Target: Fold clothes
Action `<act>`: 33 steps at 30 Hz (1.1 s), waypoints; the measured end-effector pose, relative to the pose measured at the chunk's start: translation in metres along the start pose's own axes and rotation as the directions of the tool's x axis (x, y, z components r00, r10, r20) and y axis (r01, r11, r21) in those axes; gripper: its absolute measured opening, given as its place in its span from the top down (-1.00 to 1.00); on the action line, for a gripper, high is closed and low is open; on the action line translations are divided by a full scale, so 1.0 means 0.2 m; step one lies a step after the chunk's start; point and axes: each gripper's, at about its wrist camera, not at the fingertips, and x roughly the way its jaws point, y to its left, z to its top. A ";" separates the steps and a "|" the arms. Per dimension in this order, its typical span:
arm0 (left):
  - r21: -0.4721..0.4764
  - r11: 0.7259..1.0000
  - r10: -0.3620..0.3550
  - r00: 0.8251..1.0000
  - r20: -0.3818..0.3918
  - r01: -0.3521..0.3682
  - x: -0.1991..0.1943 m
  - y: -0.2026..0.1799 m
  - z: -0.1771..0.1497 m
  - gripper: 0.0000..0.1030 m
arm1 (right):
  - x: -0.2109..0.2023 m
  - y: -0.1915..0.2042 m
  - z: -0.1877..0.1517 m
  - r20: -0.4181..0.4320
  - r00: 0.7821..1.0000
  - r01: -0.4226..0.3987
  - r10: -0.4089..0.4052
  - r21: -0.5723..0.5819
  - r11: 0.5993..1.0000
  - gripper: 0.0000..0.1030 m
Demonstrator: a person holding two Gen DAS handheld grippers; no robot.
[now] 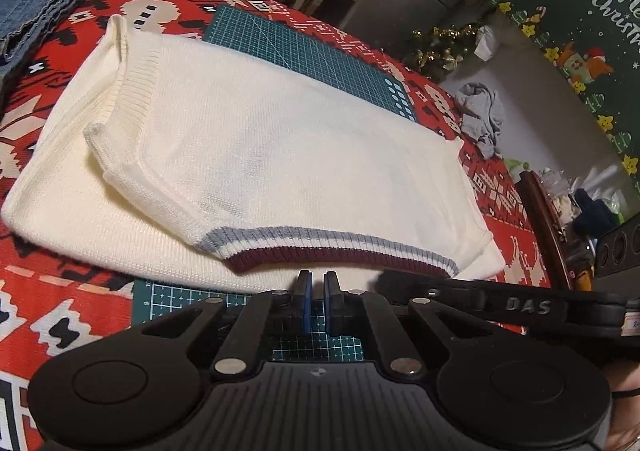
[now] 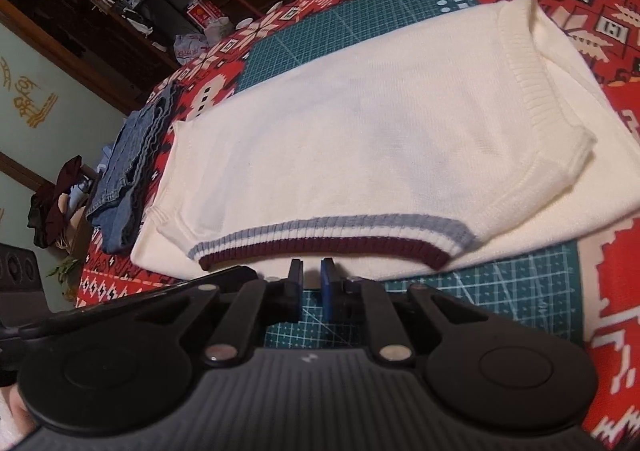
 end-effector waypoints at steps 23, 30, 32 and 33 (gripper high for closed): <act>-0.010 1.000 0.026 0.997 0.069 -0.026 -0.06 0.01 0.01 0.86 | -0.36 -0.77 0.11 0.199 0.944 0.094 -0.263 0.602 0.793 0.87; -0.058 0.998 0.025 0.980 0.198 -0.014 -0.21 0.04 0.05 0.86 | -0.41 -0.77 0.11 0.252 0.906 0.121 -0.340 0.615 0.779 0.79; -0.094 0.996 0.032 0.971 0.235 -0.010 -0.28 0.09 0.08 0.84 | -0.44 -0.75 0.10 0.282 0.901 0.103 -0.329 0.598 0.795 0.79; -0.127 0.992 0.042 0.971 0.235 -0.013 -0.30 0.13 0.11 0.84 | -0.45 -0.74 0.10 0.296 0.904 0.081 -0.309 0.591 0.802 0.79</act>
